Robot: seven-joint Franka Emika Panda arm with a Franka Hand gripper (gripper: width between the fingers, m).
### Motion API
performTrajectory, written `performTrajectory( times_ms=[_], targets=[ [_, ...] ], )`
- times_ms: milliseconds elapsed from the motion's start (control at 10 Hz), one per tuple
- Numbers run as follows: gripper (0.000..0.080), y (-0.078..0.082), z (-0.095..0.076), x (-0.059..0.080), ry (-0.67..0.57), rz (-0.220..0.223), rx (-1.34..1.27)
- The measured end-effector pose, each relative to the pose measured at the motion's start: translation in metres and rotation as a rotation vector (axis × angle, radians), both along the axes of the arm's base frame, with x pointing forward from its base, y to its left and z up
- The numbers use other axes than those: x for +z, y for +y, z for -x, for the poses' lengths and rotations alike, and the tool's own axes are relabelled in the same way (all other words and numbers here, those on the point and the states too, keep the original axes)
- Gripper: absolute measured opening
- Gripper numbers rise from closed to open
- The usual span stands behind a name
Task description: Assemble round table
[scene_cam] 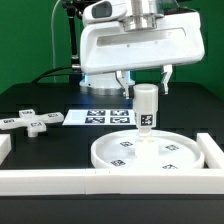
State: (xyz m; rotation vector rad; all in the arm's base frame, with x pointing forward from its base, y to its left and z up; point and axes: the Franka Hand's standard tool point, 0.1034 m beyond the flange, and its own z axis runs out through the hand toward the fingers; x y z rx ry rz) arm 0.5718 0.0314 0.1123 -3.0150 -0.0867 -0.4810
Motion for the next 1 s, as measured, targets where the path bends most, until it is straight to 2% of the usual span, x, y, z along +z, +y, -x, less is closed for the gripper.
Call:
performTrajectory(
  times_ms=[600,1000],
  targets=[
    [0.0409,0.001,0.003,-0.017,-0.001,0.007,-0.001],
    [0.0409,0.002,-0.002,-0.017,-0.057,0.022,-0.002]
  ],
)
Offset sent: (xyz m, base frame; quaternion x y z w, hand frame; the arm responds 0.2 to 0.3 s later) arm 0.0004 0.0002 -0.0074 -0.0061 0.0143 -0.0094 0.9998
